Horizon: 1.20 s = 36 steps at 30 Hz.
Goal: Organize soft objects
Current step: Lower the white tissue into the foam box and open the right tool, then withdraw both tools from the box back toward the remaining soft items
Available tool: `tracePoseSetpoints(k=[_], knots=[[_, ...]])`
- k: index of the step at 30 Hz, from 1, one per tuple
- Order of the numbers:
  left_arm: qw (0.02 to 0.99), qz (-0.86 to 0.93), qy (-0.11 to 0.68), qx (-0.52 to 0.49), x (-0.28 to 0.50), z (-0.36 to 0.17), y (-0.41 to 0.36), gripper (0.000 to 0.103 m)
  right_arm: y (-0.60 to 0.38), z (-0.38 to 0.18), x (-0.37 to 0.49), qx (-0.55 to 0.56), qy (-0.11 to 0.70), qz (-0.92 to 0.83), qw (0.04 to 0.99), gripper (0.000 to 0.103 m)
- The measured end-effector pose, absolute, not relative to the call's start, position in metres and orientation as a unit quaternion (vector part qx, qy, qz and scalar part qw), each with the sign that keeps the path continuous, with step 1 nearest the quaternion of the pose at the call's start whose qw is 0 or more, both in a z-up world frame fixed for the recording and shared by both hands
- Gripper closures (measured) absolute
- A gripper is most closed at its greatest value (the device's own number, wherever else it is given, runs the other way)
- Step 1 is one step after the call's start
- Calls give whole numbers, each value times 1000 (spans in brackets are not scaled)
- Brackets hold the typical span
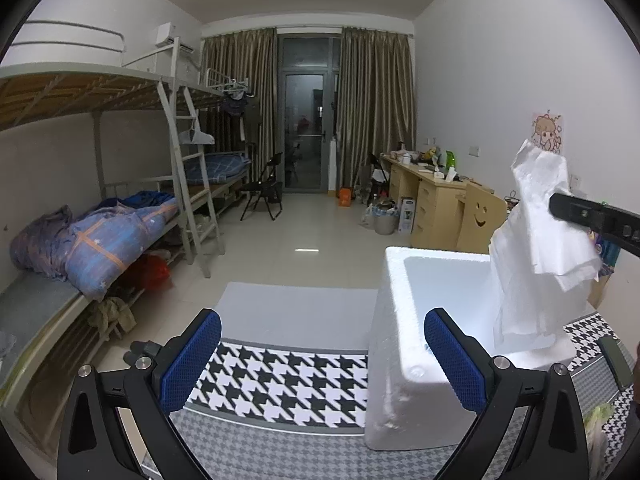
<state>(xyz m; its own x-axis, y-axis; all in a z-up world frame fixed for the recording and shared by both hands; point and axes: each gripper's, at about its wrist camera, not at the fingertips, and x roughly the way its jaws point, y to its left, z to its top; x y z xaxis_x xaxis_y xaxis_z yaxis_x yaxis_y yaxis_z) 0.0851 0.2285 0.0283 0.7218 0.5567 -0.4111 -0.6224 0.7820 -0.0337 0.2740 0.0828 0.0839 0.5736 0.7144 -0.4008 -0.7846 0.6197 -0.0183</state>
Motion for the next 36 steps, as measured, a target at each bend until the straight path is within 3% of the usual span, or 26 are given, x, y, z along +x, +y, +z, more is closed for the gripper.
tracePoseSetpoints(k=[15, 18, 20, 21, 30, 36], knots=[[924, 318, 189, -92, 63, 21, 227, 1, 116, 53, 288, -131, 239, 412, 869, 94], [924, 318, 188, -97, 59, 18, 226, 1, 123, 46, 290, -145, 257, 416, 860, 75], [924, 318, 189, -97, 57, 17, 226, 1, 126, 41, 292, -151, 270, 413, 857, 42], [924, 318, 189, -97, 57, 16, 227, 1, 126, 40, 292, -150, 271, 413, 857, 39], [924, 314, 193, -97, 54, 17, 225, 1, 112, 47, 287, -133, 263, 413, 862, 36], [929, 303, 188, -96, 49, 20, 215, 1, 94, 56, 278, -118, 249, 422, 864, 25]])
